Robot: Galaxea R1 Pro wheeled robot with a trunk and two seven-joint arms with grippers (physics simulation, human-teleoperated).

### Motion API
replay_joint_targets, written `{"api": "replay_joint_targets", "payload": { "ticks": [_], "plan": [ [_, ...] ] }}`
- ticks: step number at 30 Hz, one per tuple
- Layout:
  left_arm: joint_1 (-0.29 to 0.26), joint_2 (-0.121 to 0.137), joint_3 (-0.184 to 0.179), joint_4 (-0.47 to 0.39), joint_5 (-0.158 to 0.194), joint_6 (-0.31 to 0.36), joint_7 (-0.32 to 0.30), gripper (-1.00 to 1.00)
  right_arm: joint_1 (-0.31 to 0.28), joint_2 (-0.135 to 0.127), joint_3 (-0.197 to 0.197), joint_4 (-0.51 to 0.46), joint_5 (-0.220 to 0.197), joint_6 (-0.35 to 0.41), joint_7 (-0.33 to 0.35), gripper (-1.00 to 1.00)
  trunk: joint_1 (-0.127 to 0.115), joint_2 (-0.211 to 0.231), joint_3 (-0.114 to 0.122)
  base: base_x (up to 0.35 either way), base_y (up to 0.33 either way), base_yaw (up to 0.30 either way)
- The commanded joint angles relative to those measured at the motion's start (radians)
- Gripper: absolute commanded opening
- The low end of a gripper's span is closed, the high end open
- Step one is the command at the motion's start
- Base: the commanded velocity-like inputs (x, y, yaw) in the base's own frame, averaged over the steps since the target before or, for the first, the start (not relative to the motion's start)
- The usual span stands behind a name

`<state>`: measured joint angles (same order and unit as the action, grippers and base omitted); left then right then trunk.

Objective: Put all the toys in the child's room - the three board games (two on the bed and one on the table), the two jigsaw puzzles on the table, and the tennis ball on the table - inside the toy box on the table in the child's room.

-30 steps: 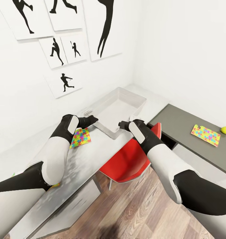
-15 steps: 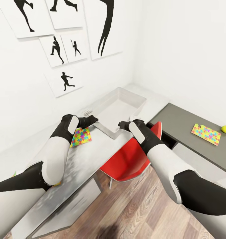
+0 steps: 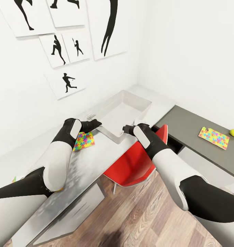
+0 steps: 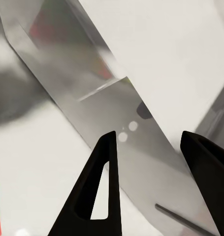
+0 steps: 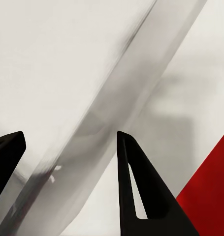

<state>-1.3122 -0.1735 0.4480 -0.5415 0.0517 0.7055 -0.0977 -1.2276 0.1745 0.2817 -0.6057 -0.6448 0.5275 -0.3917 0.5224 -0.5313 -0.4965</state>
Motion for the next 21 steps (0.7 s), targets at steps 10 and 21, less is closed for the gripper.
{"api": "replay_joint_targets", "payload": {
  "ticks": [10,21],
  "plan": [
    [-0.001,-0.001,0.005,-0.002,-0.001,0.006,0.001,-1.0,-0.001,0.0,0.002,-0.001,-0.004,0.005,-0.01,-1.0,0.0,-0.001,-0.001,0.0,0.0,0.0],
    [-0.001,-0.001,0.005,-0.002,-0.001,0.007,0.001,-1.0,-0.001,0.0,0.003,-0.002,-0.004,0.011,-0.01,1.0,0.0,-0.001,-0.001,0.0,0.0,0.0]
  ]
}}
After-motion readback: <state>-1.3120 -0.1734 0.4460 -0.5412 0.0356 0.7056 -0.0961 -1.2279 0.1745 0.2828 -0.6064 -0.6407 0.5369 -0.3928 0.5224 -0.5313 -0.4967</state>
